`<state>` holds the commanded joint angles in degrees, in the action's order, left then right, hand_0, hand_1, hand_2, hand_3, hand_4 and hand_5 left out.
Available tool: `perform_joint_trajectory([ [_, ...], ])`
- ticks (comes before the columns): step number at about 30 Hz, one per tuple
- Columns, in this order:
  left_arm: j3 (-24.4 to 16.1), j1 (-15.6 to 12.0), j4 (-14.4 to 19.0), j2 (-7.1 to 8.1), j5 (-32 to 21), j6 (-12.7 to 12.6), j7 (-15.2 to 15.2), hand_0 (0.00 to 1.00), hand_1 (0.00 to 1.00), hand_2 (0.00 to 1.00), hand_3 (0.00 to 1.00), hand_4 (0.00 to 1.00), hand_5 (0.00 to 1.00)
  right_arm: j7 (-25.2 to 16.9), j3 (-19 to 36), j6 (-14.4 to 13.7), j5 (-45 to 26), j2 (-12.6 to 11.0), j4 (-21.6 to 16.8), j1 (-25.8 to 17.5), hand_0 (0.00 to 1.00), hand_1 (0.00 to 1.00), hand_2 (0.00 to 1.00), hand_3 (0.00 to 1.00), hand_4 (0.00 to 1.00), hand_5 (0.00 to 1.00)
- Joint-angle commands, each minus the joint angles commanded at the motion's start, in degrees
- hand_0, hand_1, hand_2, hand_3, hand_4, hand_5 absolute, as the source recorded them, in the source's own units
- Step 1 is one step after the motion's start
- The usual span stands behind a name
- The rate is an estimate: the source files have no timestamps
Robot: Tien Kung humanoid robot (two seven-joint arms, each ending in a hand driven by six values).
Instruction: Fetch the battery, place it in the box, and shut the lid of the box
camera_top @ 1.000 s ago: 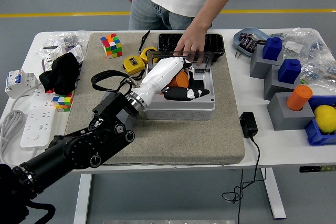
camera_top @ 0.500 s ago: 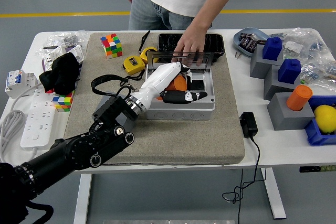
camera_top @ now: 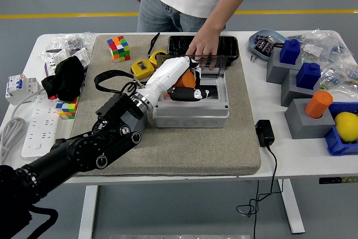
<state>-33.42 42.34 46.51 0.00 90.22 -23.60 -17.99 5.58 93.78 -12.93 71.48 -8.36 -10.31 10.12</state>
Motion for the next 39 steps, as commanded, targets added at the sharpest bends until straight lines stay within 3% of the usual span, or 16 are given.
perform_joint_trajectory([
  [13, 0.14, -0.13, -0.96, 0.0, 0.25, -1.4, -1.99, 0.011, 0.002, 0.017, 0.005, 0.894, 0.55, -0.03, -0.29, -0.04, -0.25, 0.02, 0.0, 0.15, 0.896, 0.86, 0.805, 0.806, 0.998, 0.998],
  [14, 0.1, -0.14, -0.97, 0.0, 0.34, -1.41, -2.07, 0.075, 0.063, 0.084, 0.072, 0.938, 0.591, -0.04, -0.31, -0.04, -0.27, 0.03, 0.0, 0.16, 0.895, 0.859, 0.805, 0.806, 0.998, 0.998],
  [19, -0.47, -0.06, -0.83, 0.0, 1.32, -0.15, -1.93, 0.075, 0.063, 0.084, 0.072, 0.938, 0.591, -0.02, -0.47, -0.06, -0.37, 0.05, 0.0, 0.24, 0.895, 0.859, 0.805, 0.806, 0.998, 0.998],
  [20, -0.5, -0.02, -0.79, 0.0, 1.47, 0.05, -1.94, 0.134, 0.164, 0.167, 0.164, 0.96, 0.613, 0.0, -0.45, -0.05, -0.34, 0.05, 0.0, 0.26, 0.896, 0.86, 0.805, 0.805, 0.998, 0.998],
  [25, -0.75, -0.04, -0.81, 0.0, 1.92, 0.89, -1.92, 0.134, 0.164, 0.167, 0.164, 0.96, 0.613, -0.03, -0.59, -0.08, -0.48, 0.04, 0.0, 0.29, 0.896, 0.86, 0.805, 0.805, 0.998, 0.998],
  [26, -0.72, -0.02, -0.84, 0.0, 1.88, 1.05, -1.94, 0.271, 0.469, 0.354, 0.365, 0.996, 0.64, -0.03, -0.63, -0.07, -0.51, 0.03, 0.0, 0.28, 0.895, 0.86, 0.805, 0.805, 0.998, 0.998],
  [31, -0.7, 0.01, -0.89, 0.0, 2.05, 1.91, -1.7, 0.271, 0.469, 0.354, 0.365, 0.996, 0.64, 0.05, -0.68, -0.03, -0.46, 0.02, 0.0, 0.16, 0.895, 0.86, 0.805, 0.805, 0.998, 0.998],
  [32, -0.65, 0.01, -0.89, 0.0, 2.24, 2.15, -1.6, 0.67, 0.611, 0.533, 0.507, 0.998, 0.653, 0.07, -0.72, -0.02, -0.47, 0.01, 0.0, 0.12, 0.895, 0.859, 0.806, 0.805, 0.998, 0.998],
  [37, -0.59, -0.06, -0.87, 0.0, 2.33, 2.73, -1.56, 0.67, 0.611, 0.533, 0.507, 0.998, 0.653, 0.08, -1.0, -0.04, -0.69, -0.07, 0.0, 0.12, 0.895, 0.859, 0.806, 0.805, 0.998, 0.998],
  [38, -0.66, -0.16, -0.61, 0.0, 2.43, 3.15, -1.39, 0.778, 0.698, 0.621, 0.567, 0.998, 0.674, 0.09, -0.99, -0.03, -0.7, -0.07, 0.0, 0.09, 0.896, 0.859, 0.805, 0.805, 0.998, 0.998],
  [39, -0.73, -0.26, -0.36, 0.0, 2.54, 3.55, -1.2, 0.778, 0.698, 0.621, 0.567, 0.998, 0.674, 0.11, -0.97, -0.03, -0.71, -0.06, 0.0, 0.06, 0.896, 0.859, 0.805, 0.805, 0.998, 0.998],
])
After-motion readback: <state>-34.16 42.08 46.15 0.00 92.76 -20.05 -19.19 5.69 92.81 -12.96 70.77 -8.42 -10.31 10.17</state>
